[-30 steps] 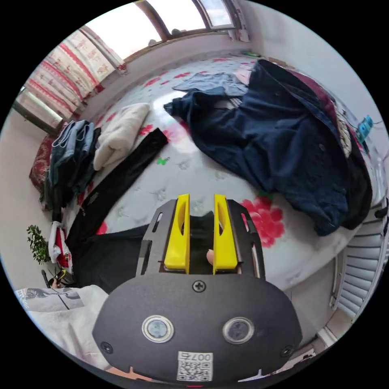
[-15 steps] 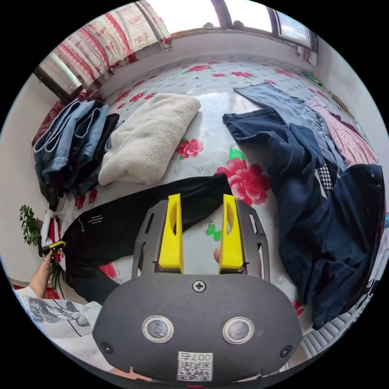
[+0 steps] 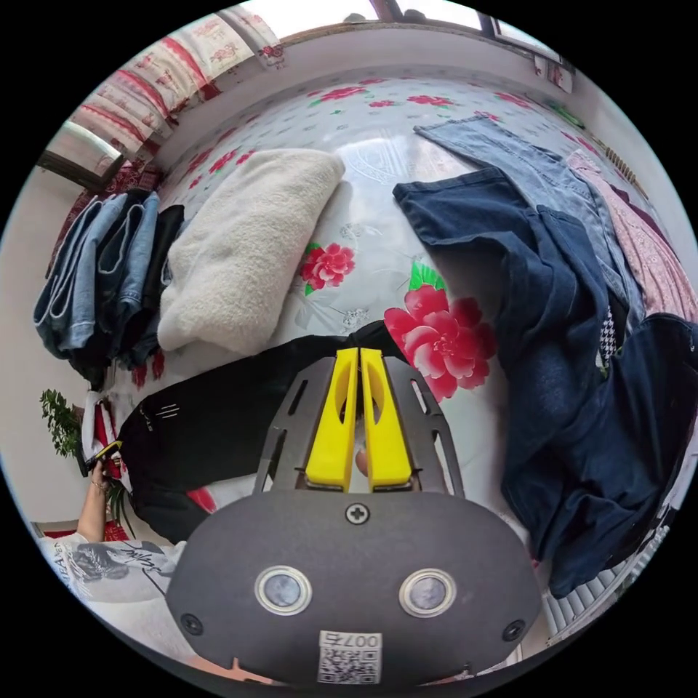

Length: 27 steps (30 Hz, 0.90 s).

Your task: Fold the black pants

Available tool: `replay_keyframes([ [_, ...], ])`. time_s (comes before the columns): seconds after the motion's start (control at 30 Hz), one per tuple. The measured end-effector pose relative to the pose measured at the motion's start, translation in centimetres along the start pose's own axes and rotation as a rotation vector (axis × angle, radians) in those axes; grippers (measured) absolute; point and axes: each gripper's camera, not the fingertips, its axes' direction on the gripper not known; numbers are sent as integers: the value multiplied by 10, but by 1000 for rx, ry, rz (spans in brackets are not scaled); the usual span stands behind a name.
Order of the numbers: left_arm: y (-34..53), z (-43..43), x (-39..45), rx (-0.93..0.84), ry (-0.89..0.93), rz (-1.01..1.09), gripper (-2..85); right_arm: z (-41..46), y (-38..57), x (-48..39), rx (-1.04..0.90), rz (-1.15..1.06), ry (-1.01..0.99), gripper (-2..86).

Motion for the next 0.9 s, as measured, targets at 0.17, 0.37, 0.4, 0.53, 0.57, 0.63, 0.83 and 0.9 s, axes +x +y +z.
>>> replay_keyframes([
  [0.17, 3, -14, 6, 84, -69, 116, 54, -23, 10, 12, 37, 15, -51, -2],
  [0.37, -20, 32, 10, -88, -110, 226, 69, -30, 13, 15, 52, 68, -75, -2],
  [0.4, -23, 29, 8, -49, -115, 237, 35, -34, 13, 15, 61, 80, -98, -2],
  [0.53, -32, 22, -14, -98, -19, 196, -1, -63, 6, 12, 76, 70, -155, -2],
  [0.57, -29, 12, -26, -81, 33, 166, -4, -71, 6, 12, 82, 66, -160, -2],
  [0.63, -21, -10, -47, -26, 164, 109, -7, -111, 10, 16, 166, 42, -219, -2],
  [0.83, 37, -87, -106, 141, 448, 49, -7, -194, 58, 59, 383, 98, -299, 1],
  [0.9, 53, -86, -125, 91, 523, 34, -7, -193, 68, 68, 333, 86, -263, 3],
])
